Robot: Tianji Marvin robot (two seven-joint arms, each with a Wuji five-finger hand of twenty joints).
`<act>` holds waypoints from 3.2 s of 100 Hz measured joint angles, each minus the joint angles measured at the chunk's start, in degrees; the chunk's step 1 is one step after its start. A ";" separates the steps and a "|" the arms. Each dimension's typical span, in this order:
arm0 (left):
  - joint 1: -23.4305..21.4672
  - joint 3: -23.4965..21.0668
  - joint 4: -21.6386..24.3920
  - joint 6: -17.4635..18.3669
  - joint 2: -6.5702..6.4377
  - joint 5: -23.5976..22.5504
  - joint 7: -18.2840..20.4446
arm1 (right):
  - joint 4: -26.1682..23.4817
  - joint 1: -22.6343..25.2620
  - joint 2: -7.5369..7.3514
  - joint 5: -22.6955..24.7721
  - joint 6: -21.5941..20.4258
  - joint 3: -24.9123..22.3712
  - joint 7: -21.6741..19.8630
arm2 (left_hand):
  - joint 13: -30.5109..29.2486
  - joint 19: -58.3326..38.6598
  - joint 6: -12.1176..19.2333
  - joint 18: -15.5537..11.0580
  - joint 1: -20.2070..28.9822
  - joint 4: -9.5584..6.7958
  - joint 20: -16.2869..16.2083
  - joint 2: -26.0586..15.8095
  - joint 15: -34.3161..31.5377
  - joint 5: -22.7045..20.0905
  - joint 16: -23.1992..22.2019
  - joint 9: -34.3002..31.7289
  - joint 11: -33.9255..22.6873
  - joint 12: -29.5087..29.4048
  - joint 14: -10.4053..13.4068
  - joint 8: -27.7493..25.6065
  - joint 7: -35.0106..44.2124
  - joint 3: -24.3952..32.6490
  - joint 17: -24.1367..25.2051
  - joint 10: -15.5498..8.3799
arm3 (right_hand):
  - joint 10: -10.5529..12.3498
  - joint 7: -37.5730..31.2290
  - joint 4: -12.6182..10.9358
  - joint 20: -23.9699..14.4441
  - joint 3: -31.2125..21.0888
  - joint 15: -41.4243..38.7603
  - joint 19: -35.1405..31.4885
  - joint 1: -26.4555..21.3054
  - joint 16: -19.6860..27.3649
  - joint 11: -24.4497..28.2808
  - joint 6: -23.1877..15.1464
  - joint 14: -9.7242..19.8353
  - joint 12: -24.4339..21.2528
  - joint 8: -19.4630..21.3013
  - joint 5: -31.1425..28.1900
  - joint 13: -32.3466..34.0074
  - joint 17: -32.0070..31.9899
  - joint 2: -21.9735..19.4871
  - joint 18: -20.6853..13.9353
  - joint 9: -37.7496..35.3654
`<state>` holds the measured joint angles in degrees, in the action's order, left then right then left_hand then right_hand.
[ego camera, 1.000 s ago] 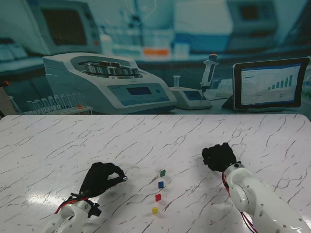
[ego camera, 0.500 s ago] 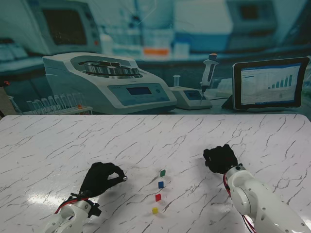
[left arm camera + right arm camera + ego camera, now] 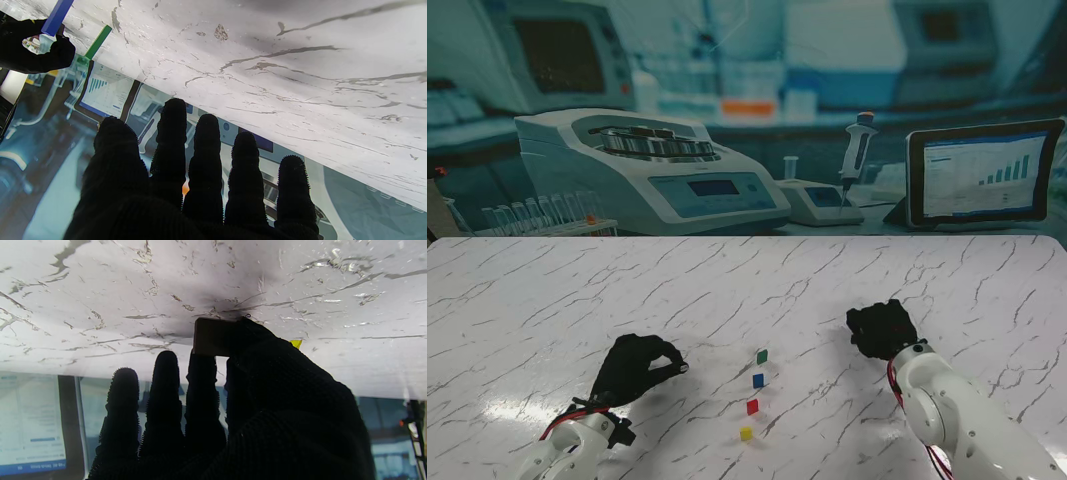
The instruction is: Arrange dominoes in a row
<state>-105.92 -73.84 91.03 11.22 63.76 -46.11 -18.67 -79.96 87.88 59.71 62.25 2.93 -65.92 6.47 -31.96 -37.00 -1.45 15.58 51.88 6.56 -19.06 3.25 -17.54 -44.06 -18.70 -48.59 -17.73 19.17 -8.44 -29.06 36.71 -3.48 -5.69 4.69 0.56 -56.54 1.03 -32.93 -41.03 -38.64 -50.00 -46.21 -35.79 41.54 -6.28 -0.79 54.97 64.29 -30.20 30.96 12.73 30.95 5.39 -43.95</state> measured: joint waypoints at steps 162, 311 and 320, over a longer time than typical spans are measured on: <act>-0.38 -0.15 0.55 -0.51 0.03 -0.16 -0.34 | -0.24 -0.48 0.03 -2.38 0.29 0.64 -2.72 | 0.00 0.00 0.05 0.00 0.59 0.00 0.00 0.00 0.00 0.00 0.00 -0.01 0.00 0.00 0.31 0.03 0.71 0.00 -0.65 -0.02 | -0.98 7.72 -1.33 -1.21 -2.69 -0.17 1.61 1.40 -3.41 -1.66 -0.14 -1.96 -3.04 -17.31 -3.91 1.40 -1.35 -2.81 0.01 0.51; 0.17 0.11 -0.50 -0.36 0.15 -0.13 -1.76 | -0.11 0.13 -0.07 -1.18 0.90 -0.18 -2.14 | -0.01 -0.07 0.05 0.00 0.41 0.00 -0.05 0.00 -0.38 0.00 -0.01 -0.01 -0.46 0.00 0.32 0.04 1.21 0.00 -0.89 -0.02 | -1.77 7.30 -9.66 -3.51 -8.23 3.74 4.99 8.47 0.04 -3.55 -5.83 -1.04 -10.05 -12.65 -4.58 -6.83 -4.90 -0.74 0.01 12.09; 0.18 0.13 -0.50 -0.36 0.15 -0.16 -1.77 | -0.62 0.77 -0.03 -1.02 0.99 -0.52 -1.73 | -0.01 -0.08 0.05 0.00 0.09 0.00 -0.05 0.00 -0.38 0.00 -0.02 -0.01 -0.46 0.00 0.32 0.04 1.21 0.00 -0.89 -0.02 | -1.95 7.30 -9.66 -3.51 -8.23 3.74 4.99 8.47 0.05 -3.58 -5.84 -1.04 -10.18 -13.09 -4.61 -6.83 -5.09 -0.74 0.02 12.11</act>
<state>-105.74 -73.71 90.53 10.86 63.91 -46.27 -20.44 -80.58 88.64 59.68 61.24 3.92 -66.44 4.74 -31.97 -37.08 -1.40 15.58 51.97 6.55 -19.11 3.25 -17.92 -44.06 -18.72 -48.60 -18.19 19.17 -8.11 -29.03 37.91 -3.48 -6.58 4.67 -1.39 -49.24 -8.64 -36.44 -49.26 -34.91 -45.01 -37.74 -35.74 37.96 -12.13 -1.83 44.79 51.20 -34.80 24.14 7.64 30.21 5.41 -31.84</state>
